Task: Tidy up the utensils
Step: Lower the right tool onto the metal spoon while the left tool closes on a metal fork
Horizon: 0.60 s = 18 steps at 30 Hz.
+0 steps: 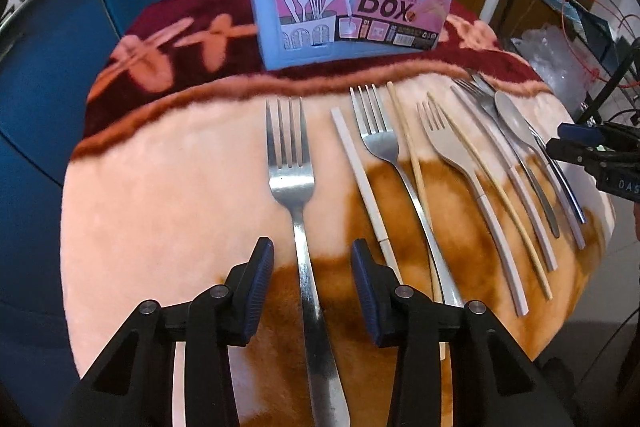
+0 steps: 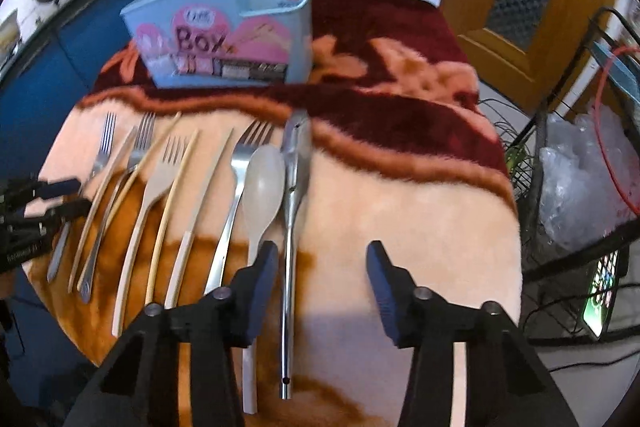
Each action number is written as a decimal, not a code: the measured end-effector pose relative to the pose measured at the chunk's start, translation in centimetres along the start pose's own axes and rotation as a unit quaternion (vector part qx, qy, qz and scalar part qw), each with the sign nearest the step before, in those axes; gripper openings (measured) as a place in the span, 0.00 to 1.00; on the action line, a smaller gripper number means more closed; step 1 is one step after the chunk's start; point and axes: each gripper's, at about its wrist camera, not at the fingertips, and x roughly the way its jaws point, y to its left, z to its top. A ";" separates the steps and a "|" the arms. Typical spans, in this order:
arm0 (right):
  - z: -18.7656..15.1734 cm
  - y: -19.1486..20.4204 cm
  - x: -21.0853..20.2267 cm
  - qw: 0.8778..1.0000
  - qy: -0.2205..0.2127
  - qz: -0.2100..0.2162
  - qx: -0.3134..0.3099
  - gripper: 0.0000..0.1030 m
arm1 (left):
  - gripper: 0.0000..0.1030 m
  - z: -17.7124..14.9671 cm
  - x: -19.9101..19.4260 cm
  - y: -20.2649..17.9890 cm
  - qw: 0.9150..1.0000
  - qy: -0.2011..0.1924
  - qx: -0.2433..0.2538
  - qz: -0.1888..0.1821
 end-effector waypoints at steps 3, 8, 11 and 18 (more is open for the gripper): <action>0.3 0.1 0.6 1.000 0.021 -0.002 -0.006 0.46 | 0.40 0.5 0.4 0.1 1.000 0.020 0.000 -0.001; 0.9 0.2 1.3 0.999 0.045 -0.006 -0.017 0.44 | 0.40 1.6 0.9 0.2 0.999 0.048 0.000 -0.001; 1.5 0.2 1.8 0.998 0.051 -0.005 -0.021 0.39 | 0.40 2.0 1.1 0.0 0.999 0.054 0.000 0.003; 2.6 -0.3 1.3 0.999 0.045 0.015 -0.014 0.38 | 0.35 2.5 1.4 -0.4 0.999 0.048 0.006 0.007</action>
